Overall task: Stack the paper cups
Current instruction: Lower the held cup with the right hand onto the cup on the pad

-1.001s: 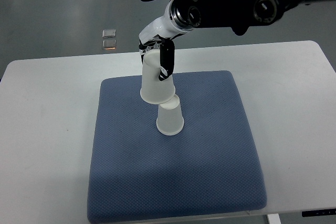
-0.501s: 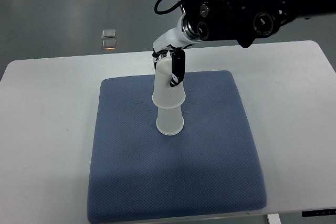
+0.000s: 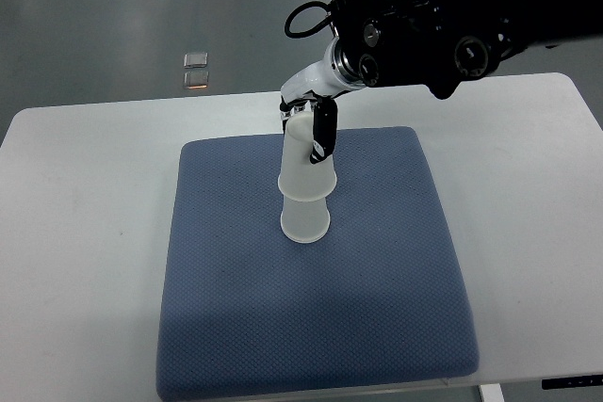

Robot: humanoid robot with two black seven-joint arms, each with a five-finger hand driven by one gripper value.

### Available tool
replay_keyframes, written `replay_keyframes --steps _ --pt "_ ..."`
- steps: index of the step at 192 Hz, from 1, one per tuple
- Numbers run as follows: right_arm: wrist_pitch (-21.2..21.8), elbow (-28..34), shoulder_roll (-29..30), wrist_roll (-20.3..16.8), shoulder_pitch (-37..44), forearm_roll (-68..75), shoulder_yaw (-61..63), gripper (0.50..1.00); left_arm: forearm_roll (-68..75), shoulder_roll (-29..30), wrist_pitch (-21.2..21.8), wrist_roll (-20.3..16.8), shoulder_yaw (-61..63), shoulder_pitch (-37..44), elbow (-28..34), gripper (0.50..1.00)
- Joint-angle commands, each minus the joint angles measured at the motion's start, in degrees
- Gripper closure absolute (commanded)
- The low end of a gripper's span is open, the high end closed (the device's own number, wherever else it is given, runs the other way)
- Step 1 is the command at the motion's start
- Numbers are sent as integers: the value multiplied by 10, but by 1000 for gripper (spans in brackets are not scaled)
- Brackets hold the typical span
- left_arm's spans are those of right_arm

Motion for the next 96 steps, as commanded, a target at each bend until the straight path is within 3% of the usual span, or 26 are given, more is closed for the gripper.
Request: replay_keyframes --steps 1,96 --pt "-1 0 0 0 -4 0 0 822 0 0 0 0 0 0 0 500" --pt "-27 0 0 0 -30 0 -2 807 0 0 0 0 -1 0 1 500"
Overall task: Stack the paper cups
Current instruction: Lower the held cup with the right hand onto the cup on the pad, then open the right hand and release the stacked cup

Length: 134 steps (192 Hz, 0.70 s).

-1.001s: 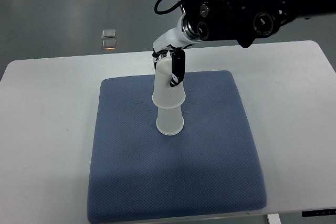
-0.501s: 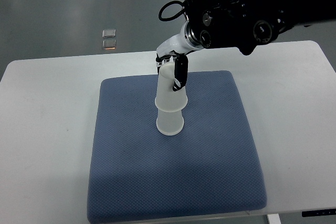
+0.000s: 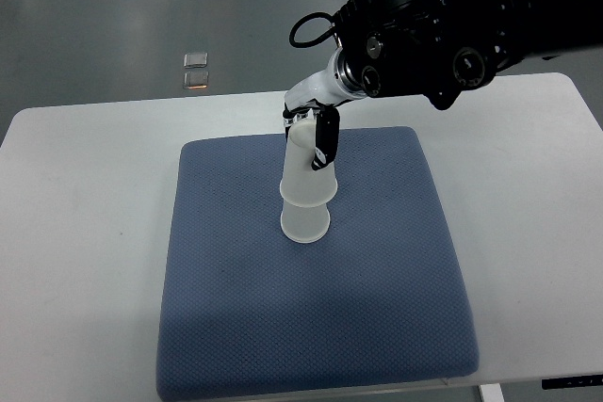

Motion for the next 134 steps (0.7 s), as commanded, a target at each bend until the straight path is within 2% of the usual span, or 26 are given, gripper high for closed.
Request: replay_keyframes --steps 1,38,62,134 --pt "-9 0 0 0 -7 0 -1 805 0 0 0 -1 0 0 0 500" --pt "-15 0 0 0 -17 0 -3 793 0 0 0 0 0 0 0 500" --pt "-15 0 0 0 -21 0 -3 754 0 0 0 0 0 0 0 500" --pt "-24 0 0 0 -33 1 -2 713 0 0 0 0 0 0 0 500"
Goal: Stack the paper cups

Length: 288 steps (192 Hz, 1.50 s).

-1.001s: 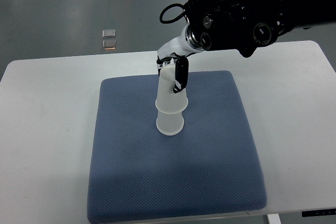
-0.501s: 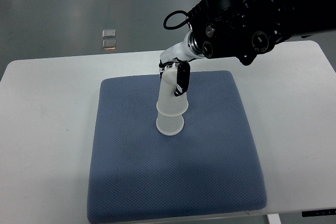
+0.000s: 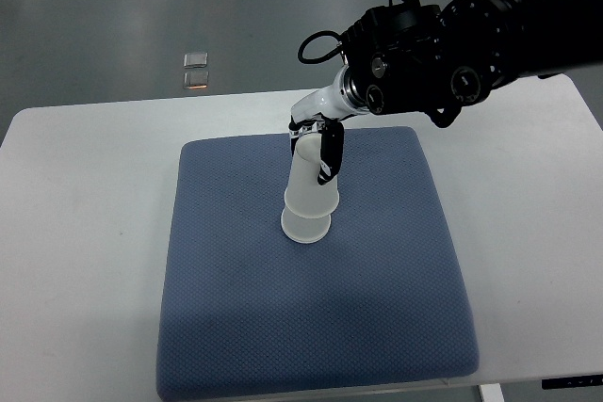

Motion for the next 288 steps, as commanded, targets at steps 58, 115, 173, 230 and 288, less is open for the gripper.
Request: replay_keyframes --steps 58,115,173,230,288 --pt "-5 0 0 0 -2 2 1 709 0 0 0 0 0 0 0 500" --pt "-4 -2 0 0 2 3 9 707 0 0 0 0 0 0 0 500" --pt "-30 -58 -110 1 -45 41 72 707 0 0 0 -1 0 0 -1 500" --pt "-114 -98 -243 34 -198 98 268 707 0 0 0 0 0 0 -3 500" --pt "-156 -135 -283 71 -425 142 536 705 0 0 0 -1 1 0 -5 500"
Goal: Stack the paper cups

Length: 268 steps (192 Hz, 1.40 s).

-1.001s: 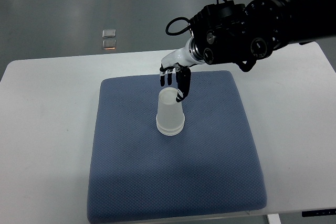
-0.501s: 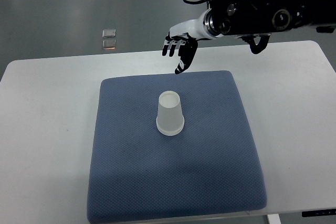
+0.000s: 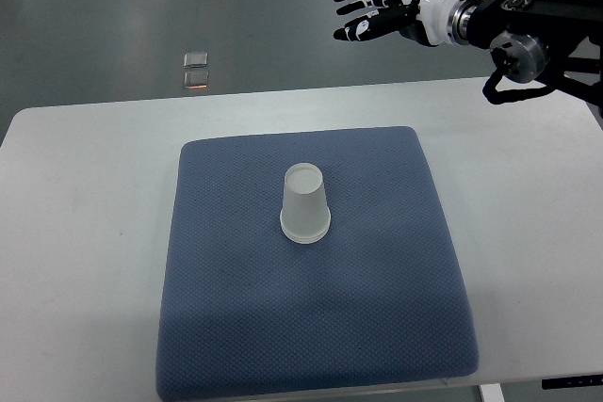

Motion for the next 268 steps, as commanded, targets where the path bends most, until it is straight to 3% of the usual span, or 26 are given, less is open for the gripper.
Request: replay_keyframes --steps 1,30,68,84,89,99,145,239,268 --pt "-4 -20 -4 13 -73 5 90 705 0 0 0 -1 0 0 0 500" --pt "-2 -40 -1 36 -171 40 225 705 0 0 0 0 0 0 2 500" --pt "5 -84 53 60 -282 65 371 671 0 0 0 0 0 0 1 500" --pt "17 -112 82 62 -314 65 417 630 0 0 0 0 0 0 1 500" --pt "21 -127 91 62 -325 65 431 593 0 0 0 0 0 0 0 500" --pt "26 -152 110 63 -338 65 454 585 0 0 0 0 0 0 0 500" --pt "34 -236 153 63 -362 65 533 583 0 0 0 0 0 0 0 500" --pt "40 -273 173 79 -369 73 544 583 0 0 0 0 1 0 -2 500" --pt "105 -271 177 78 -378 62 533 583 0 0 0 0 1 0 -1 500"
